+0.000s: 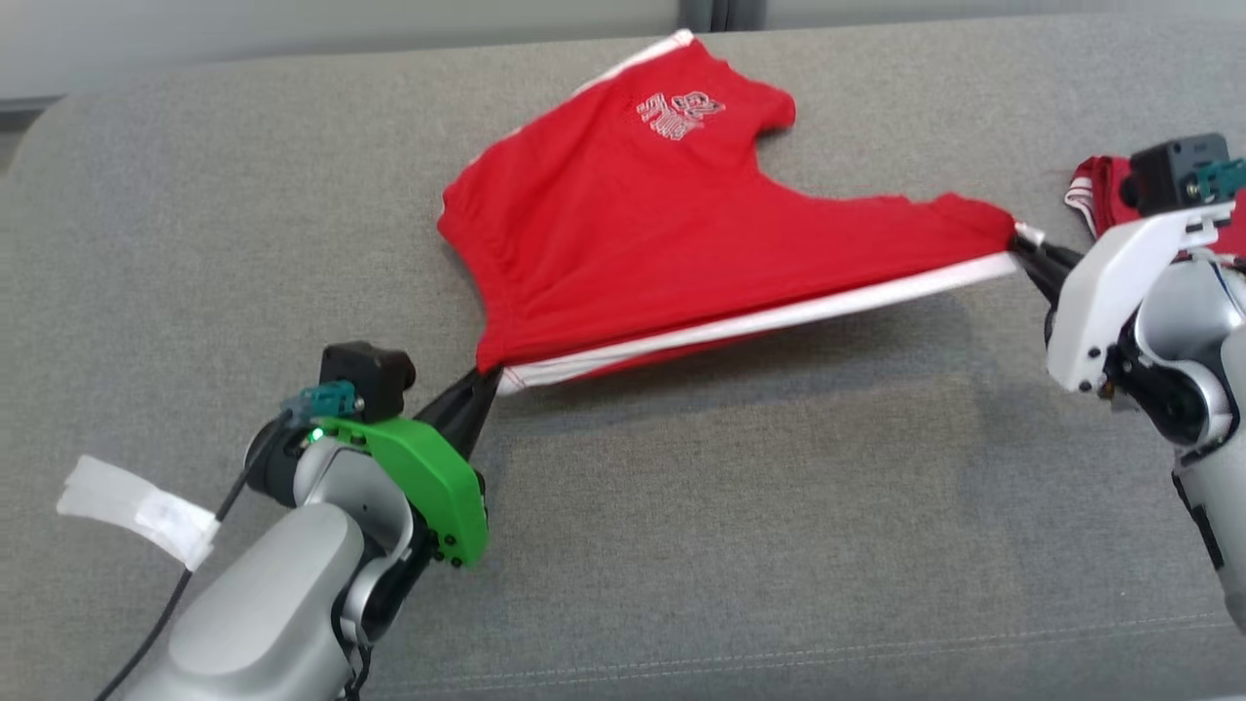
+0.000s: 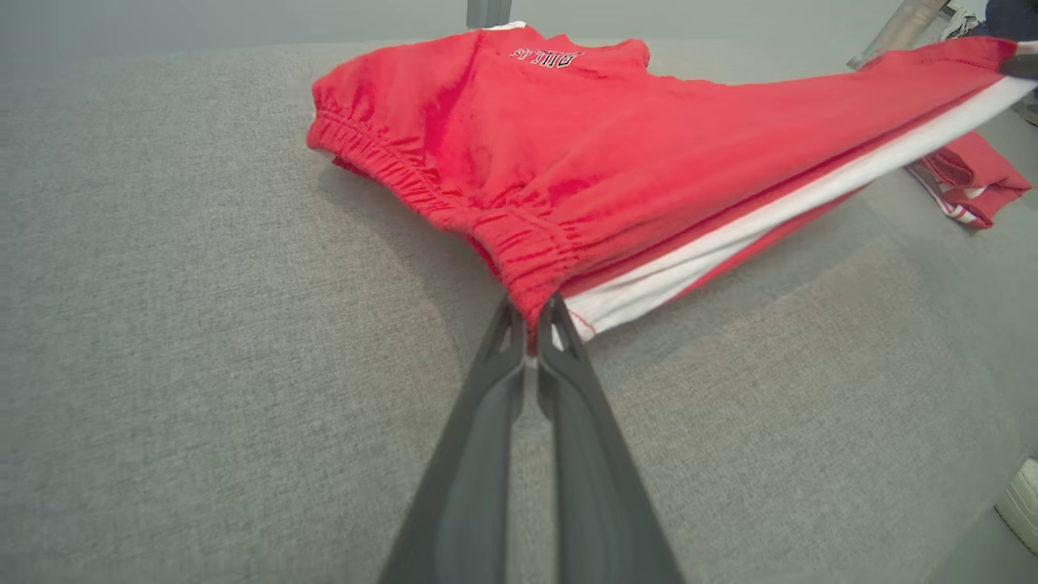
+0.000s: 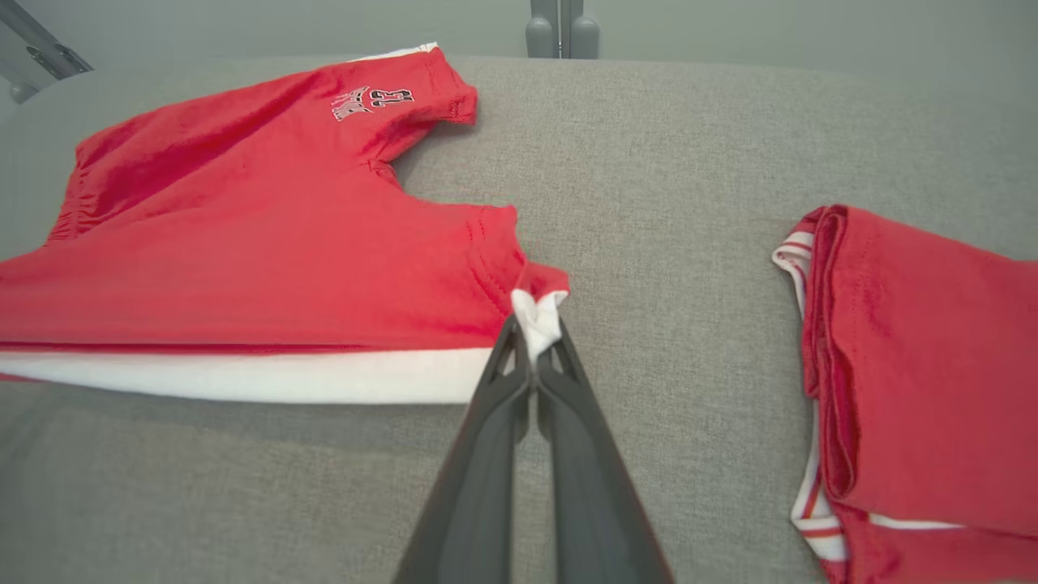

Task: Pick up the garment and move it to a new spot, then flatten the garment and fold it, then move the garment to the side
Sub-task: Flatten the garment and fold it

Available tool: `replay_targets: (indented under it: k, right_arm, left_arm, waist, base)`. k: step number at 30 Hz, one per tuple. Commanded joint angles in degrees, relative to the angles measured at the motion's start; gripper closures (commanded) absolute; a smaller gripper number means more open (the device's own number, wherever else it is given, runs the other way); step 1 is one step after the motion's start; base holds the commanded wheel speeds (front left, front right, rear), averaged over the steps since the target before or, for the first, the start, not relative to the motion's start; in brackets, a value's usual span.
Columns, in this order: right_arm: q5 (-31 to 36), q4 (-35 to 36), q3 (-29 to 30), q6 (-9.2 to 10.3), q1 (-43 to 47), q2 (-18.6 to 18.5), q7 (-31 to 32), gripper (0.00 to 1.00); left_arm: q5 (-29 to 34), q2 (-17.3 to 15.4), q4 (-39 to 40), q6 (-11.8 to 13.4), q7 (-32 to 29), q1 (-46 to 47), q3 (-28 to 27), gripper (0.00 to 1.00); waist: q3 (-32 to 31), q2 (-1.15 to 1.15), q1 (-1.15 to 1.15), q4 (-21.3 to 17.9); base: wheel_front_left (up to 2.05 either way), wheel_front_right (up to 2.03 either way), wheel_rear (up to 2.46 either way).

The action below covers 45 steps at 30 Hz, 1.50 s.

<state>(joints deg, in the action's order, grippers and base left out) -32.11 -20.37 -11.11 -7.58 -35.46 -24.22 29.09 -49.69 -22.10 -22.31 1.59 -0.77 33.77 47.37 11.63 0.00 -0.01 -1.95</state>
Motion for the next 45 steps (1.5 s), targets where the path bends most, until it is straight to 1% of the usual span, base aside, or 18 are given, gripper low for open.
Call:
replay_targets:
  k: [1,4,5,10,14,17,19,24,25,27,33,37,42,43,45]
  right_arm:
    - [-0.05,0.86,1.02,0.17,1.98,-0.79,0.83,1.0]
    - [0.55,5.42,3.43,0.17,7.41,-1.27,5.55,1.0]
    - [0.75,8.69,5.32,0.17,10.97,-1.26,8.62,1.0]
    - [1.45,17.44,9.95,0.16,18.48,-0.89,15.13,1.0]
    - [2.84,22.7,13.32,0.16,20.12,0.9,17.17,1.0]
    - [4.2,23.84,13.17,0.15,17.55,2.08,17.43,1.0]
    - [5.25,22.91,12.21,0.14,15.12,2.6,17.36,1.0]
    - [9.78,17.82,6.5,0.13,7.34,-0.65,16.71,1.0]
    - [10.36,15.3,4.42,0.13,3.61,-1.63,16.28,1.0]
    - [10.92,12.65,2.19,0.13,-0.17,-2.6,15.64,1.0]
    - [12.74,4.65,-4.09,0.13,-11.32,-5.08,12.18,1.0]
    - [13.86,-0.31,-8.47,0.13,-17.21,-6.17,9.37,1.0]
    - [14.94,-6.25,-13.77,0.13,-23.94,-6.91,5.85,1.0]
    - [14.94,-6.25,-13.77,0.13,-23.94,-6.91,5.85,1.0]
    - [15.76,-8.51,-15.68,0.13,-26.42,-6.87,3.98,1.0]
  left_arm:
    - [0.03,-1.14,0.04,0.81,0.0,-1.62,-0.1,1.0]
    - [0.25,-1.8,1.73,2.01,-0.15,-4.59,0.81,1.0]
    - [0.75,-2.31,2.92,2.69,-0.88,-6.3,1.9,1.0]
    - [1.56,-3.56,6.66,3.9,-3.56,-9.35,4.56,1.0]
    - [1.65,-4.54,9.97,4.75,-5.65,-9.72,5.31,1.0]
    - [1.66,-4.41,11.57,5.03,-6.67,-7.59,5.02,1.0]
    - [1.84,-3.8,11.84,4.91,-7.13,-5.89,4.75,1.0]
    - [2.25,-1.47,10.11,3.7,-7.92,-0.85,4.42,1.0]
    - [2.43,-0.3,8.89,3.1,-7.9,1.43,4.19,1.0]
    - [2.35,1.23,7.69,2.41,-7.24,3.71,3.69,1.0]
    - [2.71,4.41,3.46,0.24,-5.76,9.49,2.98,1.0]
    - [2.66,6.14,0.65,-0.99,-4.93,12.49,2.55,1.0]
    - [2.53,7.88,-2.36,-1.88,-3.85,15.9,1.78,1.0]
    - [2.53,7.88,-2.36,-1.88,-3.85,15.9,1.78,1.0]
    - [2.5,8.44,-3.66,-2.08,-3.45,17.07,1.55,1.0]
  waist:
    - [-4.12,0.0,0.01,0.11]
    - [-5.89,0.0,0.01,0.02]
    - [-6.93,0.0,0.01,-0.01]
    - [-8.35,0.0,0.01,0.17]
    - [-7.81,0.0,0.01,0.63]
    - [-6.38,0.0,0.01,1.42]
    - [-5.15,0.0,0.01,2.13]
    - [-1.42,0.0,0.01,4.68]
    - [0.18,0.0,0.01,5.71]
    - [1.84,0.0,0.01,6.72]
    - [6.1,0.0,0.01,9.27]
    - [8.05,0.0,0.01,10.58]
    - [10.58,0.0,0.01,11.58]
    - [10.58,0.0,0.01,11.58]
    - [11.39,0.0,0.01,11.93]
  base:
    - [0.0,0.0,0.0]
    - [0.0,0.0,0.0]
    - [0.0,0.0,0.0]
    - [0.0,0.0,0.0]
    - [0.0,0.0,0.0]
    - [0.0,0.0,0.0]
    - [0.0,0.0,0.0]
    - [0.0,0.0,0.0]
    - [0.0,0.0,0.0]
    - [0.0,0.0,0.0]
    - [0.0,0.0,0.0]
    - [0.0,0.0,0.0]
    - [0.0,0.0,0.0]
    - [0.0,0.0,0.0]
    - [0.0,0.0,0.0]
